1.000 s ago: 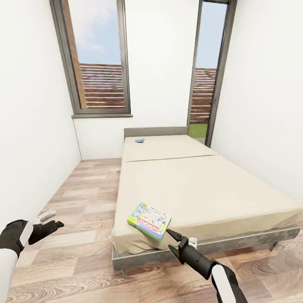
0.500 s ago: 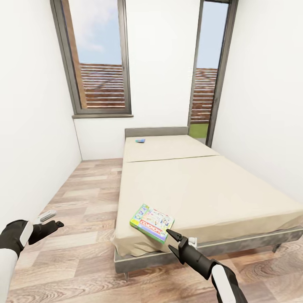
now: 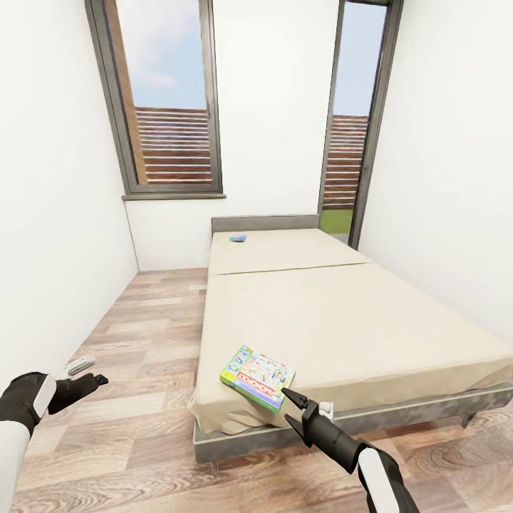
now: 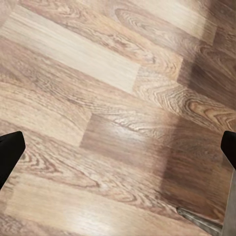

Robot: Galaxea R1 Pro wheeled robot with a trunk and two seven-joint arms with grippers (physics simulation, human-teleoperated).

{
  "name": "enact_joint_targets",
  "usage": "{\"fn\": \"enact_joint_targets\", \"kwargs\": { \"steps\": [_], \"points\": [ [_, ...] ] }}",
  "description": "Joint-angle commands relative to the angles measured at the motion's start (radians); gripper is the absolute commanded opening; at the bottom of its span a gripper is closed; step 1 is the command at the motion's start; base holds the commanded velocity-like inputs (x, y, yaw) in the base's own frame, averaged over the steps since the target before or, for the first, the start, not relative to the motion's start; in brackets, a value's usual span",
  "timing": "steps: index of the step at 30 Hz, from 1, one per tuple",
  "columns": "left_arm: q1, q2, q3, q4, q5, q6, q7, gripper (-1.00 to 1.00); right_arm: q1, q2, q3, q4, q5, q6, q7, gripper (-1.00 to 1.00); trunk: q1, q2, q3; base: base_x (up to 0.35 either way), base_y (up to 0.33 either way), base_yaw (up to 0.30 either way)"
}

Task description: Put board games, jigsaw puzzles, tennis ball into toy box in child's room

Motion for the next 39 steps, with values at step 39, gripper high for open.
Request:
{"fn": "enact_joint_targets", "kwargs": {
  "steps": [39],
  "points": [
    [-0.001,0.0,0.006,-0.002,0.001,0.006,-0.003,1.0,-0.001,0.001,-0.004,0.0,0.001,0.006,0.004,1.0,0.002,-0.002,-0.02,0.011,0.006,0.0]
  ]
}}
